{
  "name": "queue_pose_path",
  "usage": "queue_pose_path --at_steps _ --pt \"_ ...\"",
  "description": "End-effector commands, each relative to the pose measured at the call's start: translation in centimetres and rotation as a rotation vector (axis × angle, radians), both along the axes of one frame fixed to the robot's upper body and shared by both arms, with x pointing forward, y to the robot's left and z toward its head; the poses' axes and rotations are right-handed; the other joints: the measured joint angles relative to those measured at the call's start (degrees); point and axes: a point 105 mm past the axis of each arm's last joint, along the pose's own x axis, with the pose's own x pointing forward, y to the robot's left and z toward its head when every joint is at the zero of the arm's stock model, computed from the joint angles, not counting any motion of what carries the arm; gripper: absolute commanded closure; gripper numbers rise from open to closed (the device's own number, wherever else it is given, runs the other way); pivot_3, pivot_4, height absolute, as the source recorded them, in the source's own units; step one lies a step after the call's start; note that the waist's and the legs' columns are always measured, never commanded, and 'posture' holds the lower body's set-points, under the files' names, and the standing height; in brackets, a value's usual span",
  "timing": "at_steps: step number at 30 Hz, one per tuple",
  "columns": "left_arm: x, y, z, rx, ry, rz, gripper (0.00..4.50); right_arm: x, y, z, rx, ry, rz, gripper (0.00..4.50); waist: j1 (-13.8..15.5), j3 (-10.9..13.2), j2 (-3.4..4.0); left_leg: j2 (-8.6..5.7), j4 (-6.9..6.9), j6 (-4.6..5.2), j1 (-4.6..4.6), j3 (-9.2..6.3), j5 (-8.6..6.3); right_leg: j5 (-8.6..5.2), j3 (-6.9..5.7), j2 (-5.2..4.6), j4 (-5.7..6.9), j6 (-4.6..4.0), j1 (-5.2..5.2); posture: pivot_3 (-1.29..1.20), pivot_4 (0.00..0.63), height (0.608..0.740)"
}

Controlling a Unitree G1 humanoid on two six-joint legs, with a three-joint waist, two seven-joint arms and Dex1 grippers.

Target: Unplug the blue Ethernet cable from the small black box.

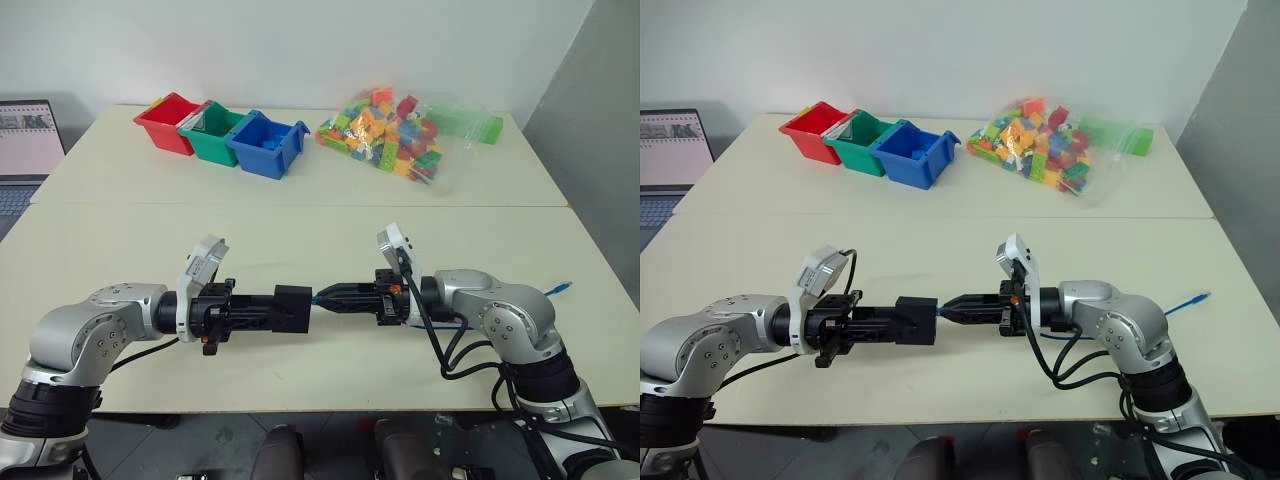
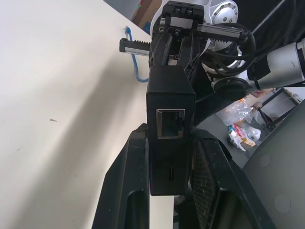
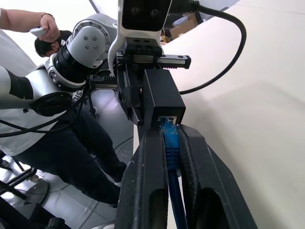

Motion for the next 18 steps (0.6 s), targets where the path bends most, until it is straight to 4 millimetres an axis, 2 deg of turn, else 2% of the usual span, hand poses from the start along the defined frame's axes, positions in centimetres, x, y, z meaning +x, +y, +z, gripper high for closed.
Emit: queue_pose_path --at_steps 1,8,18 --pt "0.0 -0.2 1.2 -0.034 -0.042 -0.02 3.71 -0.2 0.3 0.7 0.0 -0.051 0.017 4.42 0.0 0.0 0.0 0.0 0.0 0.0 0.0 0.0 0.0 0.0 0.0 0.0 0.0 0.0 0.0 0.0 0.15 0.74" --pt "-0.3 -0.1 1.1 -0.025 -0.038 -0.028 3.71 -0.1 -0.2 0.4 -0.022 -0.047 0.014 4.42 0.0 0.0 0.0 0.0 0.0 0.0 0.0 0.0 0.0 0.0 0.0 0.0 0.0 0.0 0.0 0.0 0.15 0.74" --pt "0.7 1.9 1.1 -0.017 -0.05 0.08 3.71 1.0 -3.5 -0.6 -0.092 -0.023 -0.055 4.47 0.1 0.0 0.0 0.0 0.0 0.0 -0.03 0.0 0.0 0.0 -0.01 0.0 -0.09 0.0 -0.01 0.0 0.15 0.74"
